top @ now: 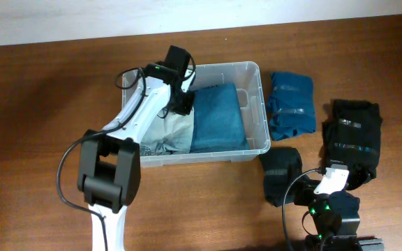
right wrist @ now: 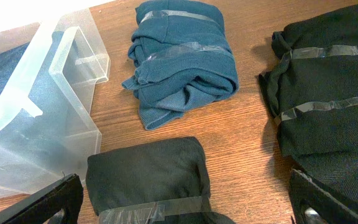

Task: Pack container
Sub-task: 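Press the light-blue jeans down beside the dark jeans, then release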

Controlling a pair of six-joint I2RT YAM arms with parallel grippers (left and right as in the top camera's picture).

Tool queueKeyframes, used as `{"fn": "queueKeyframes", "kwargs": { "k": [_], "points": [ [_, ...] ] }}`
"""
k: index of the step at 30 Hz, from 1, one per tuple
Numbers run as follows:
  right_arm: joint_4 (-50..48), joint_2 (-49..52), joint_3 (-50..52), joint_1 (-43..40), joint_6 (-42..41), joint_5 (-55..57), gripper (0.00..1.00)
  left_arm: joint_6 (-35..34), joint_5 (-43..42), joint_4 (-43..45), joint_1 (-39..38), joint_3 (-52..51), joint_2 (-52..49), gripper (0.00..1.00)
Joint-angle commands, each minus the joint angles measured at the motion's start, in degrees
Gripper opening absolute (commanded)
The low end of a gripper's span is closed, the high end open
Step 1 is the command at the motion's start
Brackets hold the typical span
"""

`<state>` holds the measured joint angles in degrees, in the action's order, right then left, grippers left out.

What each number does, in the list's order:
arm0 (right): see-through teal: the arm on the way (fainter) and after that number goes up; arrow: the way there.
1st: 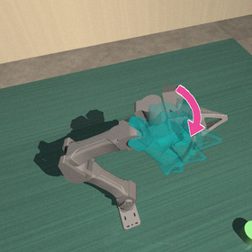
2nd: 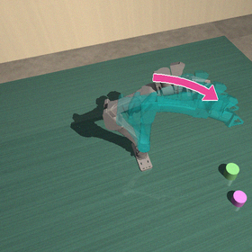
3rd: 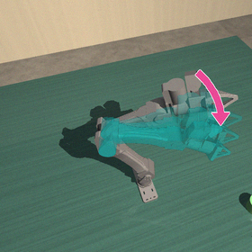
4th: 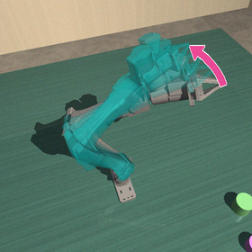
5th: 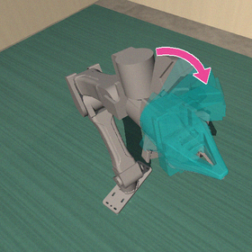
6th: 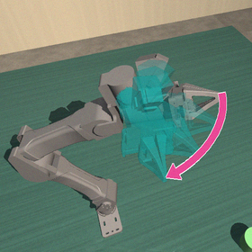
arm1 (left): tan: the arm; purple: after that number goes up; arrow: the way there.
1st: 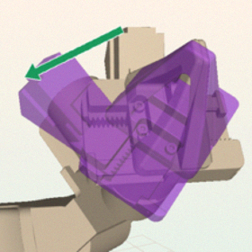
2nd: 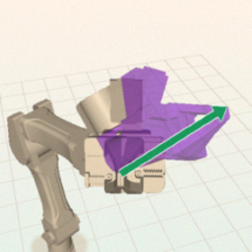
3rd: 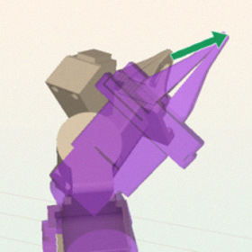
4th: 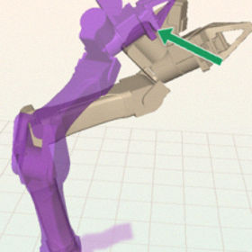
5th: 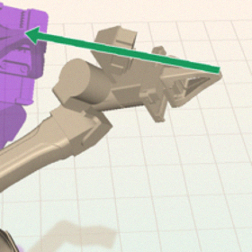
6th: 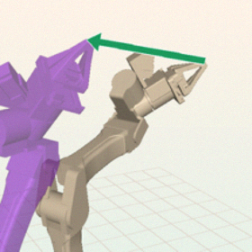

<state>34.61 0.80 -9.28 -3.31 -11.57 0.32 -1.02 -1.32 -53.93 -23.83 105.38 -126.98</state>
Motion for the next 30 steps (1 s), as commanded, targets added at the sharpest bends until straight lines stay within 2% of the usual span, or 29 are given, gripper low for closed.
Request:
{"fn": "queueKeyframes", "kwargs": {
  "k": [1, 5, 10, 14, 17, 25, 30],
  "points": [
    [-0.09, -0.5, 0.44, 0.35, 0.2, 0.11, 0.99, 1.09, -0.85, -2.84, -0.02, 1.33, 0.5, 0.31],
    [-0.09, -0.5, 0.44, 0.35, 0.2, 0.11, 0.98, 1.09, -0.85, -10.29, -0.02, 8.9, 2.64, 0.3],
    [-0.09, -0.5, 0.44, 0.35, 0.2, 0.11, 0.98, 1.14, -0.59, -25.07, -0.02, 22.51, 6.12, 0.31],
    [-0.09, -0.5, 0.44, 0.35, 0.2, 0.11, 0.98, 1.07, -0.68, -35.04, -0.02, 29.27, 7.21, 0.32],
    [-0.09, -0.5, 0.44, 0.35, 0.22, 0.11, 0.98, 1.07, -0.85, -42.69, -0.02, 28.85, 6.97, 0.32],
    [-0.09, -0.5, 0.44, 0.35, 0.2, 0.11, 0.98, 1.05, -3.61, -42.49, -1.05, 15.91, 7.19, 0.31],
    [-0.09, -0.5, 0.44, 0.35, 0.2, 0.11, 0.98, 0.94, -3.45, -37.0, -1.2, 3.91, 7.19, 0.31]
  ]
}}
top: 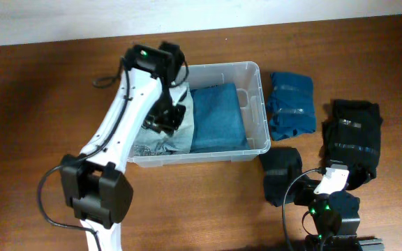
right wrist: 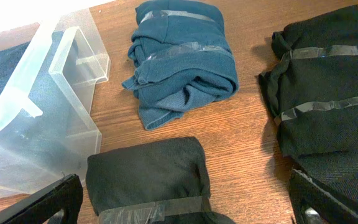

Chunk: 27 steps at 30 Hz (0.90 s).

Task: Pack container
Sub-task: 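Press the light-blue jeans down beside the dark jeans, then release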

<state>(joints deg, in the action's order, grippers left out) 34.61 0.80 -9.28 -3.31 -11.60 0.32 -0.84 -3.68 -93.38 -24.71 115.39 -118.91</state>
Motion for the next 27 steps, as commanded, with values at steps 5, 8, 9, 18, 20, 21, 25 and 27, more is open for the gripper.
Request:
{"fn": "queueKeyframes", "kwargs": {
  "k": [5, 8, 9, 18, 20, 21, 25, 27],
  "points": [
    [-0.09, -0.5, 0.44, 0.35, 0.22, 0.11, 0.98, -0.44, -1.09, 13.84, -0.33, -19.1, -0.87, 0.31],
    [-0.09, -0.5, 0.44, 0.35, 0.22, 0.11, 0.98, -0.46, -1.07, 22.27, -0.2, -26.75, -0.98, 0.32],
    [-0.09, -0.5, 0.44, 0.35, 0.22, 0.11, 0.98, -0.46, -1.07, 25.05, -0.11, -29.09, -1.01, 0.32],
    [-0.09, -0.5, 0.44, 0.35, 0.22, 0.11, 0.98, -2.78, 0.48, 18.88, 3.41, -20.76, 1.38, 0.29],
    [-0.09, -0.5, 0.44, 0.35, 0.24, 0.11, 0.98, -2.78, 0.98, 14.99, 3.85, -14.75, 2.71, 0.29],
    [-0.09, -0.5, 0.44, 0.35, 0.22, 0.11, 0.98, -2.78, 1.84, 13.94, 3.89, -12.31, 3.32, 0.3],
    [-0.09, -0.5, 0.44, 0.35, 0.22, 0.11, 0.98, -2.78, 5.03, 11.89, 3.89, -2.97, 5.75, 0.33],
    [-0.09, -0.5, 0.44, 0.35, 0.22, 0.11, 0.99, -2.78, 5.27, 10.27, 3.89, 1.27, 6.93, 0.33]
  ]
}}
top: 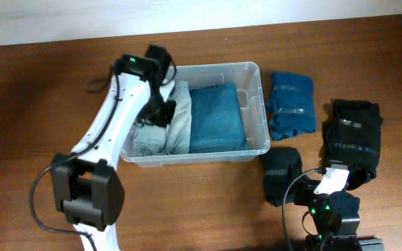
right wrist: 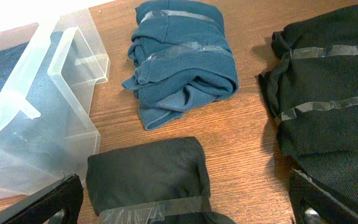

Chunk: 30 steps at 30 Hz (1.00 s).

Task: Pack container
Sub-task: 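Press the light-blue jeans down beside the dark jeans, then release, then retract the left arm and move the right gripper toward the teal sweater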

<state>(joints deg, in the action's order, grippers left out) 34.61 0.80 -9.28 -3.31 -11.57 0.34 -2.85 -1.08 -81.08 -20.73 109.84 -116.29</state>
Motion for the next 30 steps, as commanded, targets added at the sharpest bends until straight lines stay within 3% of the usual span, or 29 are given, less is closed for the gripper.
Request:
{"fn": "queueKeyframes", "kwargs": {
  "k": [1, 8, 14, 17, 20, 27, 30],
  "points": [
    [-0.09, -0.5, 0.44, 0.35, 0.2, 0.09, 0.98, -0.79, 3.45, -2.93, -0.07, 9.16, 5.09, 0.33],
    [-0.09, -0.5, 0.44, 0.35, 0.2, 0.09, 0.98, -6.97, 18.95, -11.26, -0.09, 25.05, 14.8, 0.37],
    [-0.09, -0.5, 0.44, 0.35, 0.2, 0.09, 0.98, -13.25, 26.23, -15.63, -0.09, 26.6, 26.64, 0.42],
    [-0.09, -0.5, 0.44, 0.35, 0.2, 0.09, 0.98, -14.49, 26.91, -15.61, -0.09, 25.44, 32.72, 0.49],
    [-0.09, -0.5, 0.44, 0.35, 0.2, 0.09, 0.98, -14.49, 27.08, -15.61, -0.09, 25.31, 38.14, 1.0],
    [-2.71, -0.5, 0.46, 0.35, 0.59, 0.35, 0.98, -14.47, 32.7, -15.61, -0.09, 25.31, 49.33, 1.0],
    [-2.21, -0.5, 0.46, 0.35, -1.36, -6.99, 0.99, -14.47, 32.83, -15.61, -0.09, 25.31, 54.07, 1.0]
  ]
}}
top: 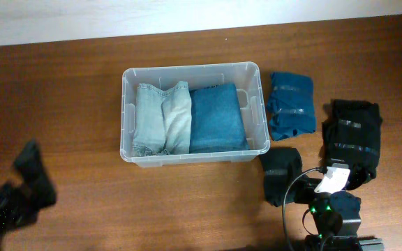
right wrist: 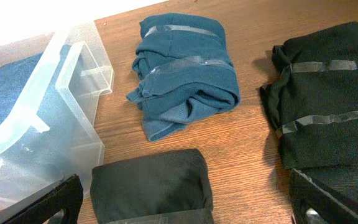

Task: Pack container
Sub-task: 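Retract the left arm and move the right gripper toward the teal sweater, then grasp the folded teal sweater with the right gripper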

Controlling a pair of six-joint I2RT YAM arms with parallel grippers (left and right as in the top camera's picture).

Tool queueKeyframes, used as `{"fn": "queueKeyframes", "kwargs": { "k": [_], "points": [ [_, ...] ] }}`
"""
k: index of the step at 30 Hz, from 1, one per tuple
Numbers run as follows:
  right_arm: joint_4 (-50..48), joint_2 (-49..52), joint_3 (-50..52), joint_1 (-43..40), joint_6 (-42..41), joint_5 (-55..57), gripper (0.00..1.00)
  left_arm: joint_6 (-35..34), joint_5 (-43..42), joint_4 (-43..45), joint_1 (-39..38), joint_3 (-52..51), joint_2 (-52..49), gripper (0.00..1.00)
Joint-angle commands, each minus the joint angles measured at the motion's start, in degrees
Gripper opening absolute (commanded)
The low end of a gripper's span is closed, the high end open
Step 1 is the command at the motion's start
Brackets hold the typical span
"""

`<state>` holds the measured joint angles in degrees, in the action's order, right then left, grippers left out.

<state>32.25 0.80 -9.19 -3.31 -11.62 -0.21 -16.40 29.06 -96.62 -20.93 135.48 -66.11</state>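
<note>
A clear plastic container [top: 125, 111] [right wrist: 73, 59] sits mid-table and holds two folded light denim pieces [top: 162, 117] beside a folded blue garment [top: 218, 117]. To its right lie a taped teal bundle [top: 292, 104] [right wrist: 185, 81], a larger taped black garment [top: 354, 132] [right wrist: 328, 118] and a small black roll [top: 281, 174] [right wrist: 151, 186]. My right gripper [right wrist: 182, 190] is open, with its fingers [right wrist: 48, 205] on either side of the black roll, not touching it. My left gripper [top: 30, 174] is a blurred dark shape at the table's lower left, far from the container.
The brown wooden table [top: 61, 84] ends at a pale wall at the back. My right arm's base [top: 330, 213] stands at the front edge, just below the black roll.
My left arm has left the container's left end and is now at the table's lower left corner. The right wrist view has shifted slightly; the garments outside the container lie as before.
My left gripper was inside the container on rumpled light denim beside the blue garment. It was still there a second later. Then the denim lay flatter, with the gripper at the left rear. Now the denim lies folded and the arm is away.
</note>
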Motion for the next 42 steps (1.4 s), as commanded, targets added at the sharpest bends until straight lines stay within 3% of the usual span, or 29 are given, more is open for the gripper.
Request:
{"fn": "queueKeyframes", "kwargs": {
  "k": [1, 14, 25, 33, 37, 42],
  "points": [
    [0.44, -0.5, 0.37, 0.35, -1.33, -9.51, 0.98, -0.92, 2.69, -0.07, 0.11, -0.33, 4.85, 1.0],
    [-6.75, -0.5, -0.17, 0.35, -1.36, -34.25, 0.98, -0.7, 1.92, -0.07, 0.11, -4.17, 8.98, 1.0],
    [-9.81, 2.97, -12.83, 0.35, -2.32, -29.55, 0.98, -0.7, 0.79, 0.07, 0.11, -17.16, 8.85, 0.99],
    [-4.72, 23.65, -26.75, 0.35, -0.87, -29.57, 0.98, -0.7, 1.42, 6.16, 0.11, -11.61, 8.94, 1.0],
    [3.54, 36.35, -36.72, 0.35, 4.72, -30.32, 0.98, -0.7, 1.4, 6.01, 0.11, -8.72, 8.94, 1.0],
    [12.37, 49.4, -44.17, 0.35, 5.42, -32.41, 0.98, -0.7, 1.4, 3.43, 0.11, -8.61, 8.92, 1.0]
  ]
}}
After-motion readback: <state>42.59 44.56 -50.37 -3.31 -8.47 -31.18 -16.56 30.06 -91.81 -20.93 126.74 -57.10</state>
